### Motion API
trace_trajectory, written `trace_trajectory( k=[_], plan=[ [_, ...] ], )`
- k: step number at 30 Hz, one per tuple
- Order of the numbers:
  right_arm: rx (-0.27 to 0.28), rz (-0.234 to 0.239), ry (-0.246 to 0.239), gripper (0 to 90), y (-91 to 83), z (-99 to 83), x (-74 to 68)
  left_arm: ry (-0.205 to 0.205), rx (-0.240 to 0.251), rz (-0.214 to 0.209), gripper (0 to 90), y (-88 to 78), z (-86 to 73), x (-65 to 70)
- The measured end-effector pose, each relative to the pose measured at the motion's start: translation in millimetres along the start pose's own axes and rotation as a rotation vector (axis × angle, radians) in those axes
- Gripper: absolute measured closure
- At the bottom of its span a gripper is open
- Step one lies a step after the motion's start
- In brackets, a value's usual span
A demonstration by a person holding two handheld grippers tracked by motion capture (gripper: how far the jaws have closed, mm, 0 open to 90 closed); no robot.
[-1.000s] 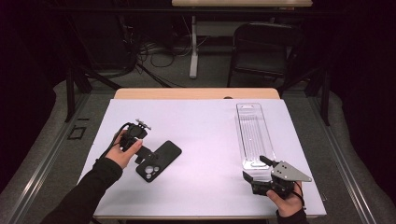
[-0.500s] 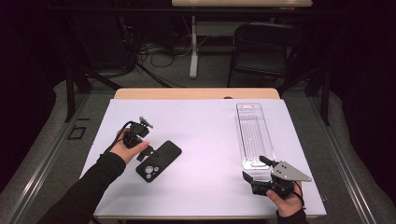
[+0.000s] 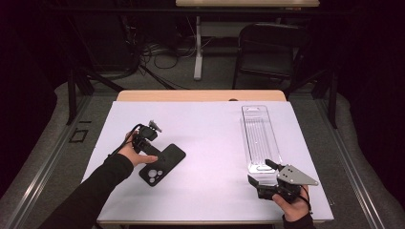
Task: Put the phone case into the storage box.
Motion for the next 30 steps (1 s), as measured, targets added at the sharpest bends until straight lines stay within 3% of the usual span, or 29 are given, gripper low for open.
trace_trajectory(
  k=[3, 10, 16, 18, 22, 30],
  plan=[
    [-0.001, 0.001, 0.000, 14.4, 0.1, -0.1, -0.3, 0.025, -0.007, 0.002, 0.3, 2.1, 1.6, 1.6],
    [-0.004, 0.001, 0.002, 14.4, 0.2, -0.3, -0.1, 0.031, 0.016, -0.026, 0.3, 5.6, 6.4, 6.6],
    [-0.004, 0.001, 0.002, 14.4, 0.2, -0.4, -0.5, 0.044, -0.009, -0.039, 0.4, 11.2, 7.4, 9.9],
    [-0.004, 0.003, 0.001, 14.4, 0.3, -0.5, -0.5, 0.070, -0.022, -0.020, 0.4, 13.5, 8.9, 10.0],
    [-0.004, 0.005, 0.001, 14.4, 0.5, -0.6, -0.7, 0.039, -0.031, -0.057, 2.9, 17.3, 10.7, 12.6],
    [-0.006, 0.004, 0.001, 14.4, 0.2, -0.6, -0.6, 0.041, -0.076, -0.061, 2.5, 25.9, 12.9, 14.9]
  ],
)
Point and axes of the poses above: each handheld gripper's, and its own axes: y roughly forward along the jaws, z roughly out of its top, x roughly to its right, the point moved 4 cm from there along y, roughly forward along the jaws, and after that the axes turned 15 degrees about y, right-handed, at the moved point
